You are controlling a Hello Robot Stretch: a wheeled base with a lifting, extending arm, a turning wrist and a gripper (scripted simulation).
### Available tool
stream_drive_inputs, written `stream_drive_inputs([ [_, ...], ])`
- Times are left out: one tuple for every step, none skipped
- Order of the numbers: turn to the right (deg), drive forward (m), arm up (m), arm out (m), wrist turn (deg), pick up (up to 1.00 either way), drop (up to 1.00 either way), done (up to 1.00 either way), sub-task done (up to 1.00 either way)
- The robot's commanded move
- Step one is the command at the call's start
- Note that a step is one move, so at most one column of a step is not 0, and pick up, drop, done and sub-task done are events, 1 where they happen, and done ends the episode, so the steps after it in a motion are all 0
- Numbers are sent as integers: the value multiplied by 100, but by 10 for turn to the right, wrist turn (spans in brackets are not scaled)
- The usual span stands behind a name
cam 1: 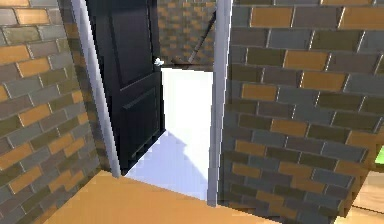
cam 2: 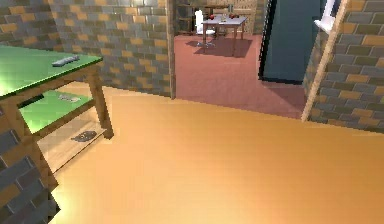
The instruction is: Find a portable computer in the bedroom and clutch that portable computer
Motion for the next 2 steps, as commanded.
stream_drive_inputs([
  [0, 50, 0, 0, 0, 0, 0, 0, 0],
  [-60, 0, 0, 0, 0, 0, 0, 0, 0],
])
